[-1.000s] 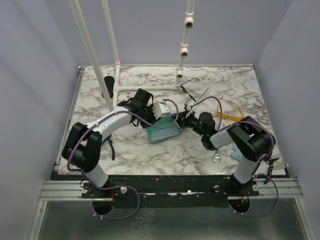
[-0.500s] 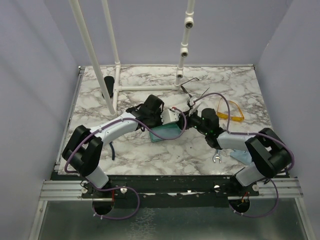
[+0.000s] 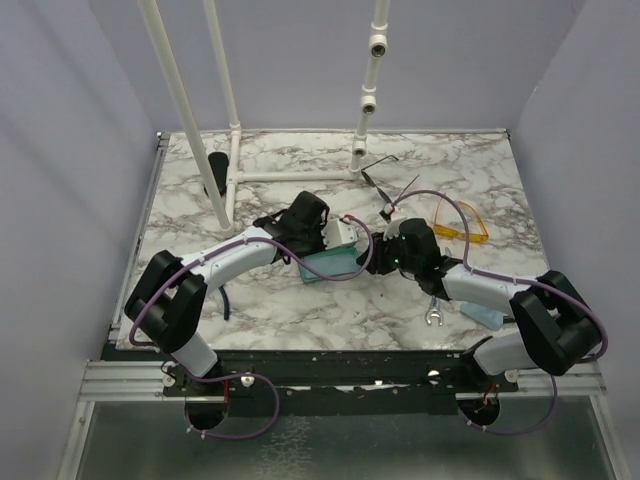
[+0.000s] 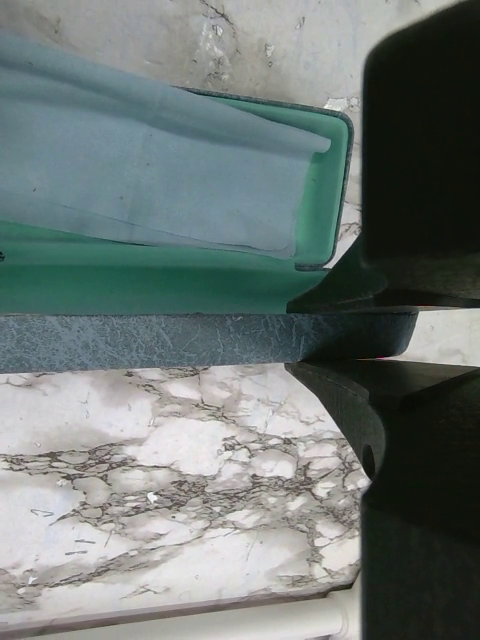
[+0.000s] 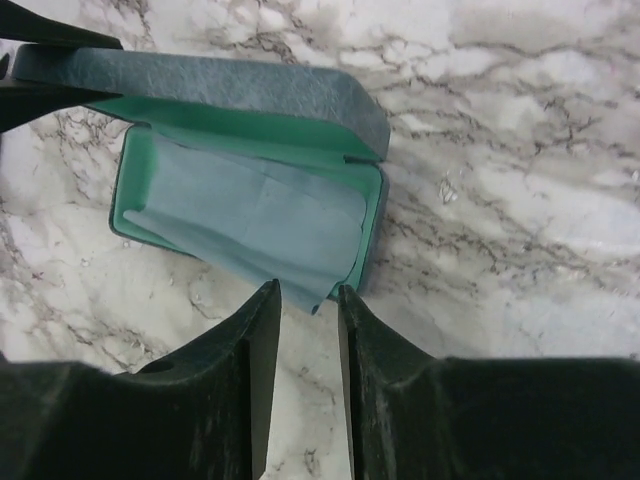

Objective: Organize the sunglasses
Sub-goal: Pick up the sunglasses case from the center of the board, then adjust the glasses cleaning cloth in the sunglasses case.

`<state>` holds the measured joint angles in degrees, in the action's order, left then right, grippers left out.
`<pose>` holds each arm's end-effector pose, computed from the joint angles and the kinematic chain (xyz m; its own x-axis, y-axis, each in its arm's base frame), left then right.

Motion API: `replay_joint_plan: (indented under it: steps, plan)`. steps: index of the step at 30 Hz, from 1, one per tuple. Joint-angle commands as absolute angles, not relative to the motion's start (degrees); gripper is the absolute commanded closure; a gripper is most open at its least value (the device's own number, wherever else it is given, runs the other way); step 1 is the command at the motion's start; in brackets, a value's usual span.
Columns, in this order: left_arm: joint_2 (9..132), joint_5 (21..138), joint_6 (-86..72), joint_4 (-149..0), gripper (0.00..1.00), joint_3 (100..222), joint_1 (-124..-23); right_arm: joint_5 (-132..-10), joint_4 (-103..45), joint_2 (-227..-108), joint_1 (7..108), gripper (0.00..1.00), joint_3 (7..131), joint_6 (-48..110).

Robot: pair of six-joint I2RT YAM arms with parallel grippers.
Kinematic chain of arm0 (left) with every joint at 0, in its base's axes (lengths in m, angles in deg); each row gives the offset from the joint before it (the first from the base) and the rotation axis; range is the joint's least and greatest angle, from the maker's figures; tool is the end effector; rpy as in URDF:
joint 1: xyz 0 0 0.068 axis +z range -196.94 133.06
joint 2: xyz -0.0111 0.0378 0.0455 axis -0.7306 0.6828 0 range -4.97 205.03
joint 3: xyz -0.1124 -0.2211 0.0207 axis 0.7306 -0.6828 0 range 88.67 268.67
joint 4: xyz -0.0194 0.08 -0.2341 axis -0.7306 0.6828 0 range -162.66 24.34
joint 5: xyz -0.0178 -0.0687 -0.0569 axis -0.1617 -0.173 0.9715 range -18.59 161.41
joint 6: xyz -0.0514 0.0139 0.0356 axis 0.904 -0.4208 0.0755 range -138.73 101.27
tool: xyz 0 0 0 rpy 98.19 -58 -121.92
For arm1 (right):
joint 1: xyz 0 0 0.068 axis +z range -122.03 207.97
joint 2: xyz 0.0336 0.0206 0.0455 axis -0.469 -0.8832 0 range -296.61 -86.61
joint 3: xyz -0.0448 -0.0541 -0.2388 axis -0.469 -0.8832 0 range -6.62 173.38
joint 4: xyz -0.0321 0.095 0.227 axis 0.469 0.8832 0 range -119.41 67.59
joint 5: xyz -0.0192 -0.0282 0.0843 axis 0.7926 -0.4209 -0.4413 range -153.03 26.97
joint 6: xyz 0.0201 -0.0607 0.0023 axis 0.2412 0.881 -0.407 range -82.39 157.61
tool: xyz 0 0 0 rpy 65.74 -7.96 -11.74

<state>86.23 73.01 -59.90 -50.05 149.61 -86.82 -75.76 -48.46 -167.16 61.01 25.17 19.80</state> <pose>0.2517 -0.2122 0.1896 -0.0300 0.8827 -0.4690 0.8950 0.2327 0.3805 0.2323 0.1642 0.1549 -0.6073 -0.0392 -0.7935 -0.5320 0.7618 0.3696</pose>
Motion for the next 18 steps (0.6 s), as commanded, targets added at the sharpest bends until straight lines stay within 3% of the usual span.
replay_joint_plan:
  steps: [1,7,14,18]
  plan:
    - [84.8,72.4,-59.3,-51.9,1.00,148.9,-87.2,-75.8,-43.2,-166.7,61.3,0.67,24.8,10.7]
    - [85.1,72.9,-59.2,-51.8,1.00,148.6,-87.3,-75.8,-40.1,-169.9,61.3,0.66,27.8,1.2]
    - [85.3,73.3,-59.2,-51.8,1.00,148.7,-87.5,-77.1,-37.7,-172.5,61.3,0.63,29.3,-1.2]
    - [85.6,73.4,-59.2,-51.8,1.00,148.9,-87.7,-76.7,-37.4,-173.7,61.3,0.65,29.4,-1.8]
